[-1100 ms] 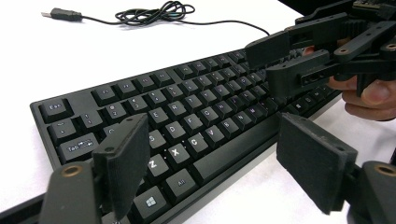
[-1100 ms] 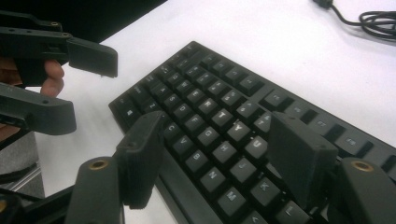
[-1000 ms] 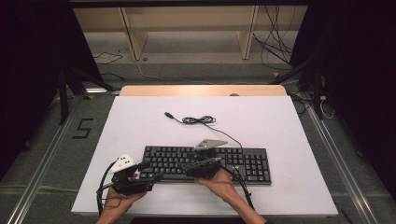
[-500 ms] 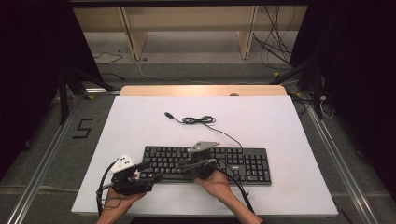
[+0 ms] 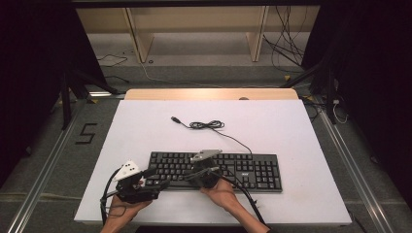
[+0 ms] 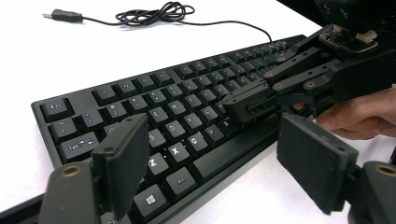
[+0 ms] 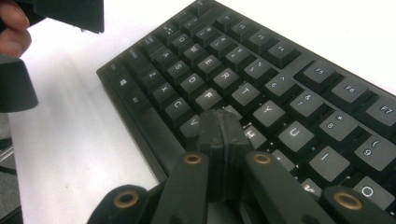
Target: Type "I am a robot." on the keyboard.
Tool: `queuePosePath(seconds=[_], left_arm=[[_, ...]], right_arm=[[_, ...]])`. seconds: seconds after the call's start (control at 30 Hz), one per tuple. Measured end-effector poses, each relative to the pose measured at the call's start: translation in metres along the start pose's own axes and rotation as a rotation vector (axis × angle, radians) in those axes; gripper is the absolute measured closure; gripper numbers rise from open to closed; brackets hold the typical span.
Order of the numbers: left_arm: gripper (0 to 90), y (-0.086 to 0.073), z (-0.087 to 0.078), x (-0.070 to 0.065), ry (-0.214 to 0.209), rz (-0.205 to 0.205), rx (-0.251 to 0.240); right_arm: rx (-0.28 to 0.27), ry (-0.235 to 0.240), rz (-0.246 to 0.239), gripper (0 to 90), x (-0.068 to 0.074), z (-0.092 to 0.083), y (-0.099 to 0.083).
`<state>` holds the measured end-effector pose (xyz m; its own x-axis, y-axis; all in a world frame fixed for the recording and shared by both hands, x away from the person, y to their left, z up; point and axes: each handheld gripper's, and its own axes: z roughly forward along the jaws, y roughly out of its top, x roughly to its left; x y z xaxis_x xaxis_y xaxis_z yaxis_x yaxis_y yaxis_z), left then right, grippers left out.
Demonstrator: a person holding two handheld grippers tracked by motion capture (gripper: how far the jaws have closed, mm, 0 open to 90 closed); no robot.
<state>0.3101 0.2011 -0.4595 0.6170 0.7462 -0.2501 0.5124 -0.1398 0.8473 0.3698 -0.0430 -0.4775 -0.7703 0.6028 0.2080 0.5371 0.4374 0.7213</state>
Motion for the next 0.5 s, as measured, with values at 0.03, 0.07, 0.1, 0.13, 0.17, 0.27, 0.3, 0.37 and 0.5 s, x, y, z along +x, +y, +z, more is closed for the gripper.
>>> queuePosePath(seconds=[0.03,0.07,0.1,0.13,0.17,0.27,0.3,0.37,0.5], left_arm=[[25.0,0.0,-0.0001,0.0,0.0,0.001,0.0],[24.9,0.0001,0.0,-0.0001,-0.001,0.0,-0.001],[25.0,0.0001,0.0001,-0.0001,0.0,0.0,0.0],[25.0,0.0001,0.0001,-0.0001,0.0,0.0,0.0],[25.0,0.0001,0.0001,-0.0001,0.0,0.0,0.0],[25.0,0.0,0.0,0.0003,0.001,0.001,0.001],[25.0,0.0,0.0001,0.0005,0.001,-0.001,0.001],[25.0,-0.0002,0.0003,0.0006,0.002,0.0,0.002],[25.0,0.0,-0.0001,0.0009,0.002,0.003,0.002]], right_arm=[[0.001,-0.001,-0.004,90.0,-0.0002,0.0005,-0.0002],[0.005,-0.004,-0.003,90.0,-0.0002,0.001,-0.0005],[0.008,-0.005,-0.006,90.0,-0.0002,0.0018,-0.0009],[0.01,-0.007,-0.007,90.0,-0.0001,0.0023,-0.0015],[0.01,-0.007,-0.007,90.0,0.0001,0.0028,-0.0019],[0.013,-0.017,-0.015,90.0,0.0009,0.0046,-0.0042],[0.011,-0.018,-0.018,90.0,0.0014,0.0047,-0.0046],[0.012,-0.017,-0.022,90.0,0.0015,0.0048,-0.0042],[0.011,-0.018,-0.012,90.0,0.0014,0.0043,-0.0044]])
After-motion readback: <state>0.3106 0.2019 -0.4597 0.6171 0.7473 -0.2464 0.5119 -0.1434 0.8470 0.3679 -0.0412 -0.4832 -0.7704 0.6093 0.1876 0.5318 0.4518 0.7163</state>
